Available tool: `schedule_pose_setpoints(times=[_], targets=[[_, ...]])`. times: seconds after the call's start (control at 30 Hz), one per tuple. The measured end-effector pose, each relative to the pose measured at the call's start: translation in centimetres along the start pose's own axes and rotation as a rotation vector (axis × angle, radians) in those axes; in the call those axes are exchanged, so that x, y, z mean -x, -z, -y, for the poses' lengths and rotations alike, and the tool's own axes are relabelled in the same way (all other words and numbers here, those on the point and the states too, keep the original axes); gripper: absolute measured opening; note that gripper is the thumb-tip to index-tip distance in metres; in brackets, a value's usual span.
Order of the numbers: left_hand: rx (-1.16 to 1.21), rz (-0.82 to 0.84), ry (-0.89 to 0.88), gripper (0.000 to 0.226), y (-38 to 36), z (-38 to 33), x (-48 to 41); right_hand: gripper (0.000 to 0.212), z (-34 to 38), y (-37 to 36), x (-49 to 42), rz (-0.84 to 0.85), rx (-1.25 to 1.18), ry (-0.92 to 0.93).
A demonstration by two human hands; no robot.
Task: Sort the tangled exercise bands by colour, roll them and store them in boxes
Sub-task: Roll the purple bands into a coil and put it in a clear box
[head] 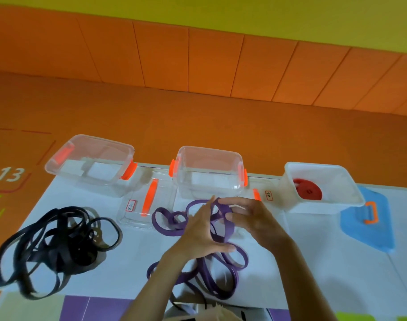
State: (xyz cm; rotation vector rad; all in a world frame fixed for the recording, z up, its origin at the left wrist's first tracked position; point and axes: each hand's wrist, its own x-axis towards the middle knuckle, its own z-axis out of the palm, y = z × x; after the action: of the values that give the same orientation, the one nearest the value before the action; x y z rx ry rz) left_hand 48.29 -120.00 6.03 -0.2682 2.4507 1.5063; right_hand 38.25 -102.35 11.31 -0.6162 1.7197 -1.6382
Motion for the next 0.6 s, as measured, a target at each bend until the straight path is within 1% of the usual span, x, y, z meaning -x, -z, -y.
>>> schedule_pose_setpoints(times=[0.07, 0.13, 0.17, 0.2, 0.27, 0.3, 0.33, 0.43, 0.47, 0.53, 0.6], targets=[[0.121, -0.040, -0.054, 0.083, -1.0, -0.8, 0.1, 0.042, 0.6, -0.8, 0.1, -0.019, -0.090, 0.055], [0.166, -0.135, -0.137, 0.045, -1.2, -1.3, 0.6, 0.048, 1.3, -1.1, 0.4, -0.119, -0.095, 0.113], [0.187, -0.189, -0.153, 0.031, -1.0, -1.5, 0.9, 0.050, 1.7, -1.1, 0.6, -0.187, -0.080, 0.137], [0.208, -0.226, -0.153, 0.022, -0.7, -1.8, 1.1, 0.049, 2.2, -1.1, 0.8, -0.256, -0.050, 0.160], [0.199, -0.223, -0.167, 0.019, -0.1, -2.4, 1.5, 0.041, 2.9, -0.7, 1.2, -0.373, 0.066, 0.217], [0.179, -0.195, -0.190, 0.021, 0.0, -2.8, 1.8, 0.040, 3.2, -0.5, 1.4, -0.395, 0.124, 0.247], [0.173, -0.170, -0.214, 0.021, 0.0, -3.3, 2.1, 0.043, 3.6, -0.3, 1.5, -0.382, 0.156, 0.254], [0.221, -0.162, -0.258, 0.019, 0.0, -4.7, 2.8, 0.052, 4.4, -0.2, 1.5, -0.230, 0.115, 0.193], [0.246, -0.160, -0.259, 0.018, 0.0, -4.9, 3.0, 0.053, 4.5, -0.3, 1.4, -0.231, 0.102, 0.190], [0.289, -0.178, -0.241, 0.016, 0.6, -5.1, 3.4, 0.053, 4.5, -0.6, 1.2, -0.316, 0.099, 0.201], [0.319, -0.221, -0.206, 0.015, 1.4, -5.0, 3.7, 0.048, 4.2, -0.9, 0.9, -0.371, 0.106, 0.185]])
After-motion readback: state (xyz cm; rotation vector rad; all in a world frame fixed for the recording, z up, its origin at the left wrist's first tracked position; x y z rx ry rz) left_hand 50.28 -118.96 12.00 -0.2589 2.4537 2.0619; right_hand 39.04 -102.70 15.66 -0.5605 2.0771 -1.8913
